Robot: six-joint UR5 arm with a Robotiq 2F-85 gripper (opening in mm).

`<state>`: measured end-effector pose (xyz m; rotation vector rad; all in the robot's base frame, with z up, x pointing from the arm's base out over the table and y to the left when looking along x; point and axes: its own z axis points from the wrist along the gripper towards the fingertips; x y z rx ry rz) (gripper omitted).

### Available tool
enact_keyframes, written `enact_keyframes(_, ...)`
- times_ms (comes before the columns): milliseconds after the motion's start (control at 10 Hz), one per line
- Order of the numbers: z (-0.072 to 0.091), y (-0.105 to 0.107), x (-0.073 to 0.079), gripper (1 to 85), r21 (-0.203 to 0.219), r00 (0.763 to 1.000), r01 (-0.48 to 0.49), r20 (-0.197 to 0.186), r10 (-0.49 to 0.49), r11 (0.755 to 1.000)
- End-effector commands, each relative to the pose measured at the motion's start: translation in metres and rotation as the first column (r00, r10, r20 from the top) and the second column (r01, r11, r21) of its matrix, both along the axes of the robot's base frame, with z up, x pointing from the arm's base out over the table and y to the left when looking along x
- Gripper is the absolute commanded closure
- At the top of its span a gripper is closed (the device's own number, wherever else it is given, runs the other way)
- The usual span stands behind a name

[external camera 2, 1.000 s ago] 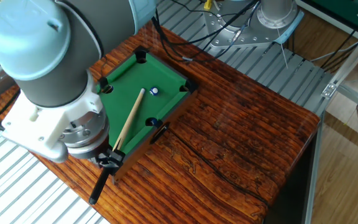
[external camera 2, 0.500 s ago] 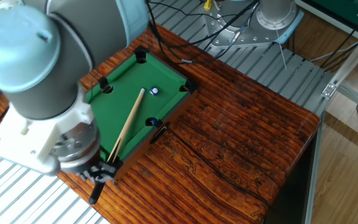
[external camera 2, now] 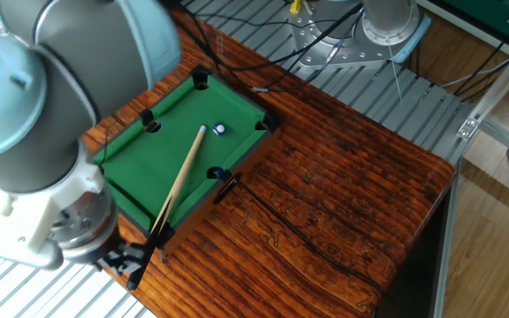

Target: Hit the pool ball

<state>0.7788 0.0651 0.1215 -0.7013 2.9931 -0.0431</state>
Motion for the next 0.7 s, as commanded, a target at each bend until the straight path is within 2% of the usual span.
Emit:
enact_keyframes(0,-0.017,0.009,0.013,53.0,0.044,1.000,-0.026,-0.002,0.026,0.999)
enact_keyframes(200,-0.017,0.013,0.015,51.7,0.045,0.999,-0.034,-0.004,0.034,0.998)
enact_keyframes(600,-0.004,0.017,0.002,50.7,0.056,0.998,-0.056,-0.034,0.058,0.997)
